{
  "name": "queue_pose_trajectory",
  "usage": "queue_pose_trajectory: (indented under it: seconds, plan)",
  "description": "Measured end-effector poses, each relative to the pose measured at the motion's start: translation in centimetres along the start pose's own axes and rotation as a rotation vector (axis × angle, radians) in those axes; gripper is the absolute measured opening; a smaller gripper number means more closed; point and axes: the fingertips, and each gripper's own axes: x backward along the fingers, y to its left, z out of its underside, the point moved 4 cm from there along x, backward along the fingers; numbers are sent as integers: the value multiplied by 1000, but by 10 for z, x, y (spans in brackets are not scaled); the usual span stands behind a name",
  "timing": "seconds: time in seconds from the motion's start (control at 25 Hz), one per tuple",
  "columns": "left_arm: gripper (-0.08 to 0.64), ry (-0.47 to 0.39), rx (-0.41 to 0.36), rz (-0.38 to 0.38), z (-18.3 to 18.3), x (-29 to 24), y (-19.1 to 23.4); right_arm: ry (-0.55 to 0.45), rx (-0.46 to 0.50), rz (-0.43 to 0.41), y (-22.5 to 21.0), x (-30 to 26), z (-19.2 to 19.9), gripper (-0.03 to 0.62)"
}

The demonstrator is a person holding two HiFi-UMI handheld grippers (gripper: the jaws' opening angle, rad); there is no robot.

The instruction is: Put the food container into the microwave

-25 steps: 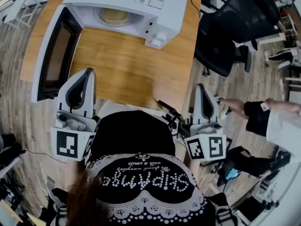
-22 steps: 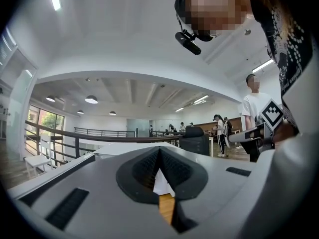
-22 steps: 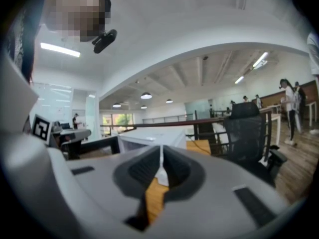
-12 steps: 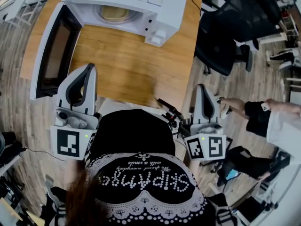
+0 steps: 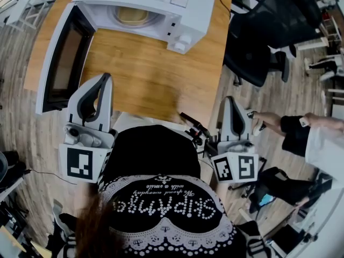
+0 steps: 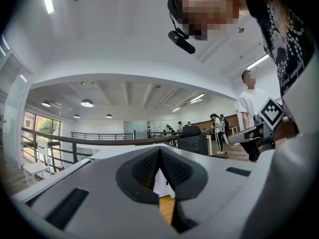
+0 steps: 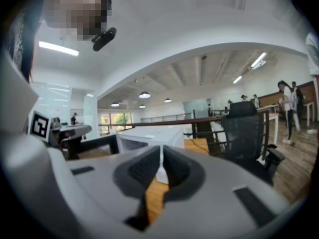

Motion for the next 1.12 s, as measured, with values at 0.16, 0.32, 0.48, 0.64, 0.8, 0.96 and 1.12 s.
queue_pose_trajectory:
  seconds: [0.16, 0.32, 0.48, 0.64, 0.8, 0.96, 1.12]
  plan:
    - [30, 1, -3, -5, 2, 2, 3, 0, 4, -4, 4, -3, 0, 38]
    - [29, 11, -10, -5, 3, 5, 5, 2, 10, -6, 7, -3, 0, 38]
    - [31, 14, -10, -3, 4, 5, 6, 7, 19, -10, 10, -4, 0, 38]
    - [30, 11, -12, -2, 3, 4, 7, 9, 26, -7, 10, -4, 0, 38]
    - [30, 0, -8, -4, 1, 4, 8, 8, 31, 1, 9, -4, -1, 38]
    - [31, -12, 10, -4, 0, 4, 10, 11, 32, 9, 8, -3, -1, 38]
    - [31, -11, 15, -4, 1, 4, 11, 14, 32, 11, 9, -3, 0, 38]
